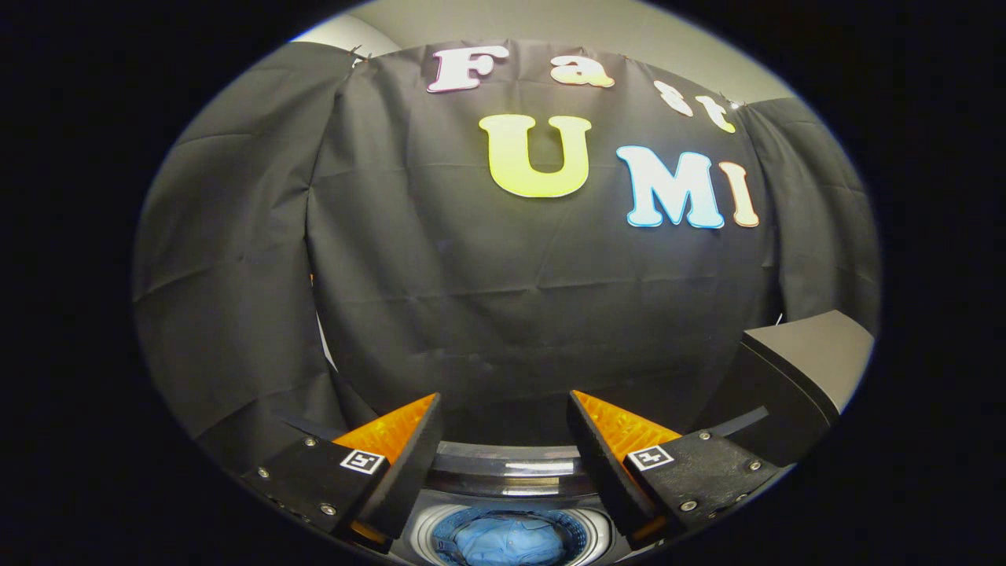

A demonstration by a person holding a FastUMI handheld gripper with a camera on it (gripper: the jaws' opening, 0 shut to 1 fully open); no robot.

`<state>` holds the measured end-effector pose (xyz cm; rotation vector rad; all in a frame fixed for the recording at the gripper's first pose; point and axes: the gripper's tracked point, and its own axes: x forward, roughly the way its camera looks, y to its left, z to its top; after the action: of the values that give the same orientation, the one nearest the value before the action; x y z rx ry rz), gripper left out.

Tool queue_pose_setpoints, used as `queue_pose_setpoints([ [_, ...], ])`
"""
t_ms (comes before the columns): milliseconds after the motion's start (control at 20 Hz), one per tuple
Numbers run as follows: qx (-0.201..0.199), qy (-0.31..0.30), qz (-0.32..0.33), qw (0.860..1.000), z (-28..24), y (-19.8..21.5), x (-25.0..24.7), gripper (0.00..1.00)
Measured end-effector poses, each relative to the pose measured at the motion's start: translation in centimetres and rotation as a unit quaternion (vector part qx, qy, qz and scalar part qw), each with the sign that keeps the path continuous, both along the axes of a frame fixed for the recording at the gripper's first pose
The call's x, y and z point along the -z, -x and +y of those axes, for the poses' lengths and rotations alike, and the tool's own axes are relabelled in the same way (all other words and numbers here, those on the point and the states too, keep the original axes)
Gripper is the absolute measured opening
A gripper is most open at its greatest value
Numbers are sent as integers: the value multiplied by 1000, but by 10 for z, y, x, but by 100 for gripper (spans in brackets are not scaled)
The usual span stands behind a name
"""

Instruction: Put the clothes into the washing machine and then close the washing machine lid.

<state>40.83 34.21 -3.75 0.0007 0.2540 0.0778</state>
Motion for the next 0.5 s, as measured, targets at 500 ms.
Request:
queue_pose_setpoints([
  [500,-18,-5,-30,999,2,38,12,96],
])
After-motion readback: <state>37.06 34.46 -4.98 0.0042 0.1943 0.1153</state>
